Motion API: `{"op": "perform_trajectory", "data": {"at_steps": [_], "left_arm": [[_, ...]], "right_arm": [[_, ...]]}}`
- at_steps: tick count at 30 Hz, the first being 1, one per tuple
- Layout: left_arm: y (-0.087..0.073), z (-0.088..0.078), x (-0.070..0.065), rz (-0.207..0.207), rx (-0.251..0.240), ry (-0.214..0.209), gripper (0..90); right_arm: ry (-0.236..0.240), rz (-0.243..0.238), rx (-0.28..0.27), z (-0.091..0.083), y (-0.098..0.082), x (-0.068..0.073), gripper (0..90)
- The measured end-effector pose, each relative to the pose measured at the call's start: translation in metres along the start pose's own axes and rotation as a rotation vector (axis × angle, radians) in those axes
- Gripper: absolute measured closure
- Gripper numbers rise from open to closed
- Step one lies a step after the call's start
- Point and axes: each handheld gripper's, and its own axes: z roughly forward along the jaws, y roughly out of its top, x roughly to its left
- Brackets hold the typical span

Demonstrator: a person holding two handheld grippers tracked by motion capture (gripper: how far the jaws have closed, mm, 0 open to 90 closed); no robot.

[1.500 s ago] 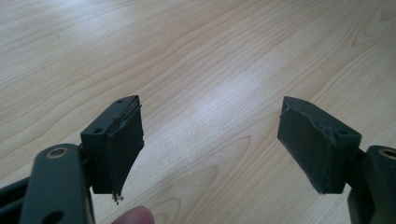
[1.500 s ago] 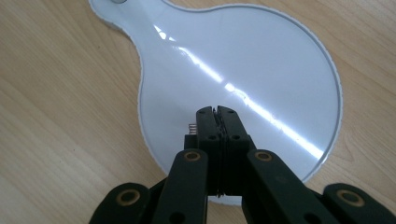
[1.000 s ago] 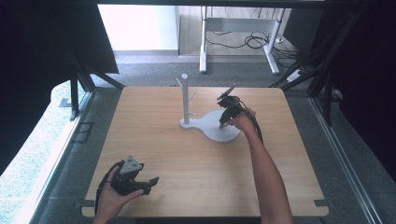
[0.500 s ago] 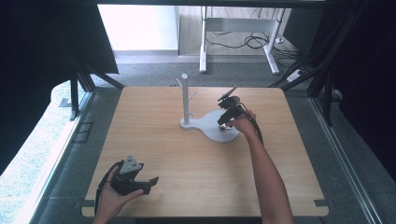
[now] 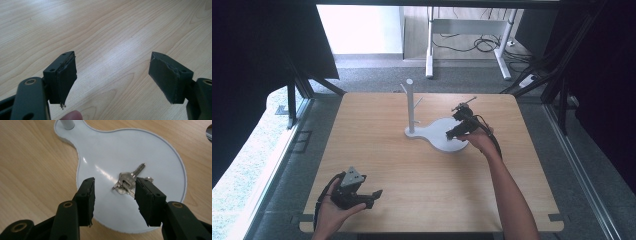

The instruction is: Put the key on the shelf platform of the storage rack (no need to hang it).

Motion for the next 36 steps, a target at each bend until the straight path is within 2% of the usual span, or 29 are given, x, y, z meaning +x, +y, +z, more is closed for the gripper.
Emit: {"op": "perform_trajectory", "data": {"at_steps": [9, 14, 18, 19, 21, 27, 28, 30, 31, 36], "left_arm": [[0.000, -0.002, 0.001, -0.005, -0.005, 0.008, 22.7], [0.001, 0.002, -0.002, 0.007, 0.006, 0.003, 22.6], [0.001, 0.003, -0.003, 0.011, 0.010, 0.000, 22.7], [0.001, 0.004, -0.004, 0.010, 0.010, 0.002, 22.6], [0.000, 0.004, -0.004, 0.008, 0.011, 0.002, 22.6], [0.000, 0.004, -0.004, 0.009, 0.014, 0.005, 22.7], [0.000, 0.005, -0.004, 0.010, 0.016, 0.004, 22.6], [0.001, 0.005, -0.005, 0.014, 0.018, 0.005, 22.6], [0.001, 0.006, -0.006, 0.016, 0.019, 0.002, 22.6], [0.001, 0.007, -0.007, 0.018, 0.024, 0.001, 22.6]], "right_arm": [[0.037, -0.038, -0.032, -0.022, -0.028, 0.008, 50.0], [0.056, -0.057, -0.068, -0.037, -0.054, 0.015, 50.1], [0.058, -0.057, -0.088, -0.042, -0.066, 0.016, 50.1], [0.050, -0.050, -0.093, -0.046, -0.076, 0.016, 50.2], [0.049, -0.050, -0.097, -0.047, -0.080, 0.015, 50.1], [0.057, -0.034, -0.122, -0.057, -0.114, 0.013, 49.9], [0.057, -0.025, -0.124, -0.058, -0.126, 0.014, 49.9], [0.055, -0.028, -0.123, -0.059, -0.133, 0.013, 49.9], [0.054, -0.022, -0.122, -0.060, -0.144, 0.014, 49.9], [0.055, -0.019, -0.122, -0.059, -0.160, 0.014, 49.9]]}}
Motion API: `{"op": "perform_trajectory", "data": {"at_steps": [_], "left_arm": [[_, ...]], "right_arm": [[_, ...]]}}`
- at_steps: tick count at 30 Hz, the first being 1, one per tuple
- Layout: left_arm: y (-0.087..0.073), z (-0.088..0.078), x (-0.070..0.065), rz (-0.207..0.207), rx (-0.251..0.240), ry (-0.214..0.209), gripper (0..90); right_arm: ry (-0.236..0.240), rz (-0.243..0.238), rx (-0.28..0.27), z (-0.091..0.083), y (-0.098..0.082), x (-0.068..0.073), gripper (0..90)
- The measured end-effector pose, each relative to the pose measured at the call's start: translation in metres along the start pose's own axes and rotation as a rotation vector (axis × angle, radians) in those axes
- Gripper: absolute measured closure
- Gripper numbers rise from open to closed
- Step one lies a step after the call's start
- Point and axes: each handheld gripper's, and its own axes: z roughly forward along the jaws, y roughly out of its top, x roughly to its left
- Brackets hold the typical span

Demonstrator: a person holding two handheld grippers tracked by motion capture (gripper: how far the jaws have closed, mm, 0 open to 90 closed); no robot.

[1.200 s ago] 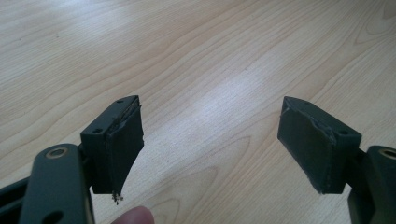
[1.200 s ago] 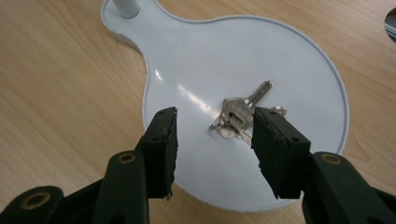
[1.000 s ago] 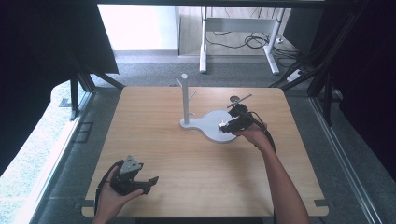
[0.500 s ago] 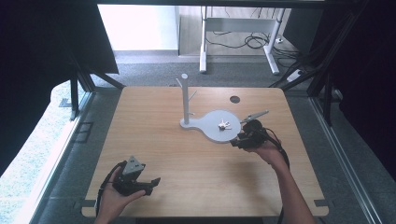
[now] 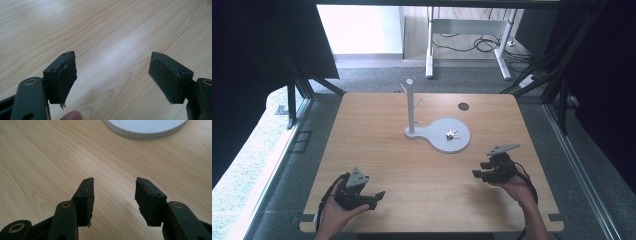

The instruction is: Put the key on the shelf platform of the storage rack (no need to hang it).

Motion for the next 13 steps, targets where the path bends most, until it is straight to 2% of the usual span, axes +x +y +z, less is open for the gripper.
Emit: {"op": "perform_trajectory", "data": {"at_steps": [3, 7, 13], "left_arm": [[0.0002, 0.0007, -0.0004, 0.003, 0.003, -0.001, 22.6], [0.0000, 0.0013, -0.0003, 0.005, 0.004, 0.000, 22.6], [-0.0001, 0.0021, -0.0004, 0.006, 0.006, -0.003, 22.6]], "right_arm": [[-0.001, 0.005, 0.021, 0.0033, -0.0059, -0.0006, 49.7], [-0.007, -0.001, 0.008, 0.0034, -0.0049, -0.0007, 49.8], [-0.023, -0.011, 0.022, 0.0071, -0.0055, 0.0020, 48.0]]}}
